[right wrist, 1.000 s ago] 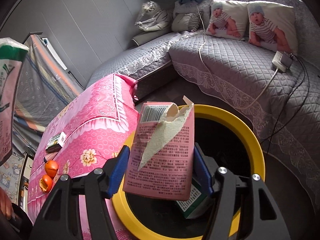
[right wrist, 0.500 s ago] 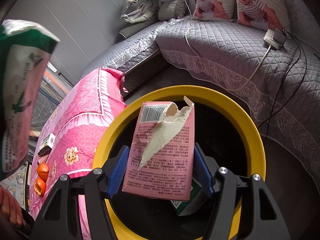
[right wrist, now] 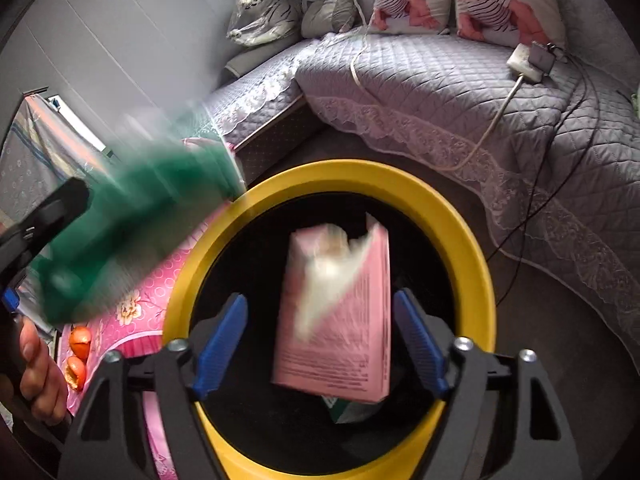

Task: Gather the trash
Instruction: 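Carry both items over the yellow bin and open both tools to drop them, then return the left tool to the bed and grasp the orange peel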

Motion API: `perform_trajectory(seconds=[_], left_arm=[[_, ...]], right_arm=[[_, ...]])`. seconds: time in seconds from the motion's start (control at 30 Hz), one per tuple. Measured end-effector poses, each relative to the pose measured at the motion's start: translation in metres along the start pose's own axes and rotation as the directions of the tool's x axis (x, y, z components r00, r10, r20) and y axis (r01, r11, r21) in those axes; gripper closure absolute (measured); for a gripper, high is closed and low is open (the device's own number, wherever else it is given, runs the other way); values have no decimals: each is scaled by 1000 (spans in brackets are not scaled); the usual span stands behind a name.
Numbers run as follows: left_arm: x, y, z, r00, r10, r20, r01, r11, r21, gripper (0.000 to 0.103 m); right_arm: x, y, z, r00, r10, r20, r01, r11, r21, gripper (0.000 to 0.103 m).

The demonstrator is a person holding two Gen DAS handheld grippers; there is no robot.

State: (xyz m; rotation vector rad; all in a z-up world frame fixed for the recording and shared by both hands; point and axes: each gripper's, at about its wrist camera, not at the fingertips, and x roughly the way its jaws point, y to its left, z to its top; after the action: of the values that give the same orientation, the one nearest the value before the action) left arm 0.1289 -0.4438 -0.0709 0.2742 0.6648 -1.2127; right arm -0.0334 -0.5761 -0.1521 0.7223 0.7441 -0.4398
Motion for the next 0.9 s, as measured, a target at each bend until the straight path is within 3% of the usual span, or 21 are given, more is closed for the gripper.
perform_trajectory(seconds=[0.03, 0.2, 0.47, 0.6, 0.77, 0.9], left_arm=[[-5, 3, -2, 1000, 10, 18, -9, 1000, -7, 22], [-25, 16, -7, 998, 44, 55, -42, 998, -39, 16], [-84, 45, -8, 984, 102, 148, -89, 992, -89, 12], [-121, 69, -15, 974, 128, 186, -109, 988, -112, 11], [-182, 108, -46, 944, 246, 221, -226, 968, -110, 11], [-230, 139, -85, 921, 338, 193, -330, 941, -72, 11]], right_arm=[[-3, -2, -1, 1000, -11, 3, 11, 1000, 4, 27], [-17, -10, -7, 999, -18, 36, 17, 999, 36, 27], [-30, 2, -9, 996, 60, 65, -61, 998, 22, 26], [-31, 30, -10, 991, 118, 64, -116, 992, -48, 26], [-32, 83, -10, 981, 187, 49, -173, 961, -215, 26], [-32, 129, -14, 975, 219, 25, -199, 922, -332, 26]])
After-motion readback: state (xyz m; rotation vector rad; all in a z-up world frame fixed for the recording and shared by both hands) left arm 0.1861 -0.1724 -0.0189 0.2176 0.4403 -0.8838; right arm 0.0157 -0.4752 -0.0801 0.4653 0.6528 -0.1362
